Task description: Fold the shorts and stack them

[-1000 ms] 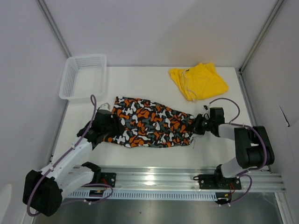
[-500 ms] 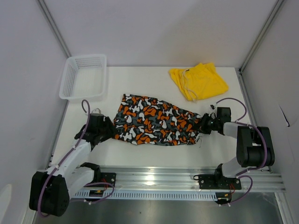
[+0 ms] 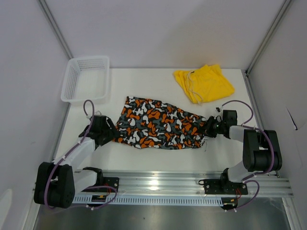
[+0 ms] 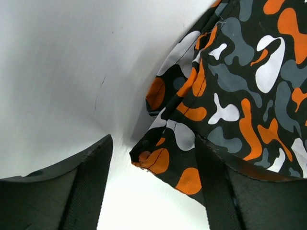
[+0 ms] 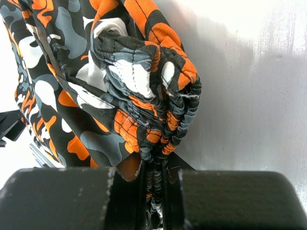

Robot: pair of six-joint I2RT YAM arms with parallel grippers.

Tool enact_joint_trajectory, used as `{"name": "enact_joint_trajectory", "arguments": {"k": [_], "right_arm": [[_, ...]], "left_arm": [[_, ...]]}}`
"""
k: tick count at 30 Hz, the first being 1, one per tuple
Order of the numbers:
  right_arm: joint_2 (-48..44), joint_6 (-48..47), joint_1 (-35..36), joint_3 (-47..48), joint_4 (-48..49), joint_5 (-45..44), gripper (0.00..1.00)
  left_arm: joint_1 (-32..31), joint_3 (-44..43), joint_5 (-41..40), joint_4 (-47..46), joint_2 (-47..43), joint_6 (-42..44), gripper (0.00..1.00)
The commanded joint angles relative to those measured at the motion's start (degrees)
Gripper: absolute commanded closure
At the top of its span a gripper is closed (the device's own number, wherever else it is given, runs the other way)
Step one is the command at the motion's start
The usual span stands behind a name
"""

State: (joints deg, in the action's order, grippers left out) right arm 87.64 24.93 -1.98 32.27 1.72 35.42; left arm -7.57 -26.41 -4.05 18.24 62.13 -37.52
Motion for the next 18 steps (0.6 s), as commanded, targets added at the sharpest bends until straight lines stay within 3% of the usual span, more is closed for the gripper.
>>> {"name": "enact_joint_trajectory", "arguments": {"k": [1, 2, 4, 5, 7, 8, 12, 18], "right_arm": [[-0.54, -0.67, -0.04, -0.46, 1.98, 0.44, 1.00], [-0.62, -0.58, -0.04, -0.46, 1.98, 0.44, 1.00], [-0.62, -0.67, -0.04, -0.54, 2.06, 0.44, 1.00], [-0.71, -0.58, -0.04, -0.54, 2.15, 0.44, 1.00], [-0.71, -0.58, -0.04, -0.63, 2.15, 0.44, 1.00], [-0.71, -0.58, -0.04, -0.54, 2.06, 0.53, 1.00], [-0.45, 0.03, -0.22, 0.16, 0.05, 0.53, 1.00], [2.62, 1.53, -6.01, 2.44, -7.51, 9.13, 1.00]], "left_arm": [[0.63, -2.15, 1.32, -4.87, 2.03, 0.69, 0.30], [0.63, -1.98, 2.46, -6.53, 2.21, 0.95, 0.32], [0.63, -1.98, 3.08, -7.51, 2.38, 1.30, 0.50], [0.63, -2.06, 3.35, -8.30, 2.47, 1.74, 0.70], [0.63, -2.06, 3.35, -8.40, 2.56, 1.83, 0.93], [0.63, -2.24, 2.92, -8.22, 2.56, 2.01, 1.00], [1.42, -1.80, 1.59, -7.52, 1.42, 1.92, 1.00], [10.02, -0.13, 2.74, -7.60, -2.00, 1.83, 1.00]]}}
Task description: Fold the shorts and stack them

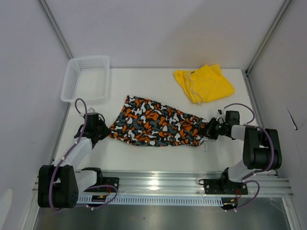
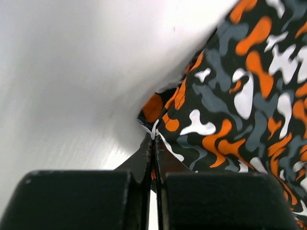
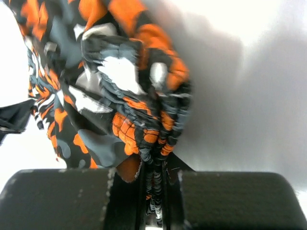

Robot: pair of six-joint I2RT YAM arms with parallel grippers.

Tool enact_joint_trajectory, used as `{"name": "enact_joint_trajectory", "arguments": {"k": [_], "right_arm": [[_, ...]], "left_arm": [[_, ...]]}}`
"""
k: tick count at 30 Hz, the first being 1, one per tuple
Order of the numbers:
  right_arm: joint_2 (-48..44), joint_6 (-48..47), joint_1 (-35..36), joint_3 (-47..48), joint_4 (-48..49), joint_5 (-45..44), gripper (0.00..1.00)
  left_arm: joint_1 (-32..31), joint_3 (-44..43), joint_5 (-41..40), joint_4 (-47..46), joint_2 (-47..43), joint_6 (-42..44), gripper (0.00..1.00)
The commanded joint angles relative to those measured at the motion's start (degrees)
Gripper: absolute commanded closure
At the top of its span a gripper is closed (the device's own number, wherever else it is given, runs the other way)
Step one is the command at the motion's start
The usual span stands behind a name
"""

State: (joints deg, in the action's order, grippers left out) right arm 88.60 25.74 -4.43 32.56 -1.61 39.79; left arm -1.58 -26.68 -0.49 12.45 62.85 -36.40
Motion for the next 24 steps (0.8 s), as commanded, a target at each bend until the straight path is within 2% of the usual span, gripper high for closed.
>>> {"name": "enact_joint_trajectory", "arguments": {"k": [1, 4, 10, 12, 13, 14, 16, 17, 19, 21, 24], "right_arm": [[2.36, 0.63, -4.79, 2.77, -5.41, 6.77, 1.00], [2.37, -0.69, -7.44, 3.30, -7.35, 6.18, 1.00], [2.72, -0.86, -6.56, 2.95, -6.04, 7.14, 1.00], [2.29, -1.04, -5.86, 2.95, -5.95, 6.71, 1.00], [2.02, -1.30, -4.81, 3.04, -6.21, 6.36, 1.00], [1.76, -1.48, -4.19, 3.13, -6.39, 5.74, 1.00], [1.14, -2.09, -2.44, 3.04, -6.39, 4.42, 0.98], [1.05, -2.27, -1.82, 3.04, -6.22, 4.33, 0.97], [0.61, -2.80, -0.76, 3.04, -6.22, 3.28, 0.94], [-0.09, -3.06, 0.82, 3.04, -6.22, 2.31, 0.89], [-1.93, -3.24, 3.28, 3.04, -5.95, 0.03, 0.69]], "left_arm": [[5.87, 0.92, -0.48, -2.33, -3.17, 0.37, 1.00], [8.52, 1.71, -0.13, -2.95, -4.05, 0.28, 1.00], [8.62, 2.15, 3.12, -4.36, -4.23, 3.08, 1.00], [8.62, 2.94, 5.93, -5.06, -5.36, 3.88, 0.90], [8.62, 3.21, 6.72, -5.93, -6.07, 4.32, 0.79], [8.62, 3.73, 7.34, -6.12, -7.55, 4.24, 0.58], [8.53, 3.91, 8.22, -6.56, -9.05, 4.50, 0.40], [8.62, 4.00, 9.44, -6.82, -10.71, 4.41, 0.26], [8.44, 4.18, 11.20, -7.26, -12.30, 4.32, 0.17], [7.65, 4.00, 12.27, -6.91, -14.23, 4.15, 0.16], [3.18, 2.51, 10.27, -4.37, -15.82, 4.32, 0.16]]}}
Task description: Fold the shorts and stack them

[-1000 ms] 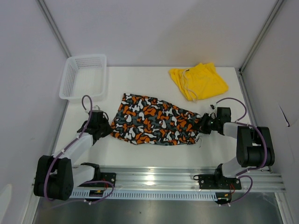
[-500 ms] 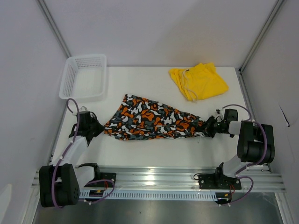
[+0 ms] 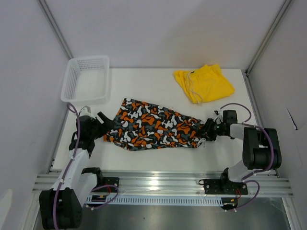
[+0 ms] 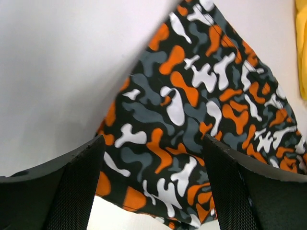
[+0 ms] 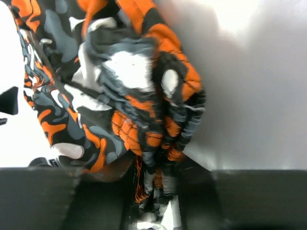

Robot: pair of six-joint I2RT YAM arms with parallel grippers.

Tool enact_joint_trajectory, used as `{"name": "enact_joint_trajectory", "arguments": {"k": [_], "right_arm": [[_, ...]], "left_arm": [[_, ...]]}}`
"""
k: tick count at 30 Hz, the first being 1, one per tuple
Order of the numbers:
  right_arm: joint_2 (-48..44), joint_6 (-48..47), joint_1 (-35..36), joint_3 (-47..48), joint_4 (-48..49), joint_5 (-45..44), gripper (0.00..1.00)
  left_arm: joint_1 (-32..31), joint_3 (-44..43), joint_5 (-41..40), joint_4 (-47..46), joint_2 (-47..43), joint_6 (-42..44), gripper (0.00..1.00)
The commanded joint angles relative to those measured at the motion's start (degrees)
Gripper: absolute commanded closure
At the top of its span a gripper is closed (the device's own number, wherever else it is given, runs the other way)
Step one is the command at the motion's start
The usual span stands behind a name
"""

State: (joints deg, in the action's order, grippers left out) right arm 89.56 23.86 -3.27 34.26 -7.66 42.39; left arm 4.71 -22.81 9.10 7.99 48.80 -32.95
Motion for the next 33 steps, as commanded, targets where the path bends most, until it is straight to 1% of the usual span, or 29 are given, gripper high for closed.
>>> {"name": "enact_joint_trajectory", "arguments": {"k": [1, 3, 4, 5, 7, 9, 12, 17, 21, 22, 25, 29, 32, 33], "right_arm": [[-4.12, -1.18, 2.56, 1.25, 0.36, -3.27, 0.50], [-5.79, -0.04, 3.00, 0.55, 0.89, -4.68, 0.31], [-7.71, 0.31, 3.00, 0.20, 0.89, -4.60, 0.14], [-8.78, 0.75, 2.92, 0.02, 0.37, -5.47, 0.06], [-11.15, 0.93, 2.92, 0.02, -2.00, -6.70, 0.01], [-14.49, 1.71, 2.92, 0.28, -5.67, -9.34, 0.01], [-17.92, 3.47, 2.92, -0.59, -11.38, -10.75, 0.01], [-24.77, 6.99, 3.09, -5.86, -16.32, -11.10, 0.01], [-32.76, 10.33, 3.09, -9.91, -19.06, -10.76, 0.01], [-33.83, 12.16, 4.66, -11.39, -19.14, -9.62, 0.01], [-37.51, 15.86, 5.29, -13.95, -16.95, -8.20, 0.00], [-38.14, 22.09, 6.43, -15.63, -11.60, -9.08, 0.01], [-35.86, 25.17, 7.66, -16.76, -6.86, -9.25, 0.07], [-35.25, 25.97, 8.01, -17.12, -5.10, -9.17, 0.13]], "left_arm": [[-6.70, -2.67, -0.04, 0.71, -2.04, 0.78, 0.16], [-9.44, -4.08, -1.88, 2.12, -3.00, 0.34, 0.15], [-11.46, -4.52, -1.90, 2.38, -3.18, 0.08, 0.15], [-12.35, -4.96, -1.98, 2.64, -3.27, 0.08, 0.15], [-13.84, -6.28, -3.56, 4.66, -2.92, 0.51, 0.15], [-14.11, -7.07, -4.09, 5.63, -2.31, 0.95, 0.15], [-14.11, -6.90, -5.15, 6.51, -1.51, 0.69, 0.15], [-14.03, -4.70, -6.90, 6.69, -1.77, -0.45, 0.15], [-14.03, -3.92, -7.43, 7.39, -1.77, -0.80, 0.15], [-14.03, -4.00, -7.43, 7.39, -1.77, -0.80, 0.15], [-14.03, -3.39, -7.43, 7.39, -2.21, -1.15, 0.14], [-14.03, -2.24, -7.08, 7.30, -2.91, -1.42, 0.14], [-14.03, -1.98, -7.08, 7.48, -3.53, -1.33, 0.14], [-14.03, -1.72, -7.17, 7.65, -3.62, -1.24, 0.14]]}}
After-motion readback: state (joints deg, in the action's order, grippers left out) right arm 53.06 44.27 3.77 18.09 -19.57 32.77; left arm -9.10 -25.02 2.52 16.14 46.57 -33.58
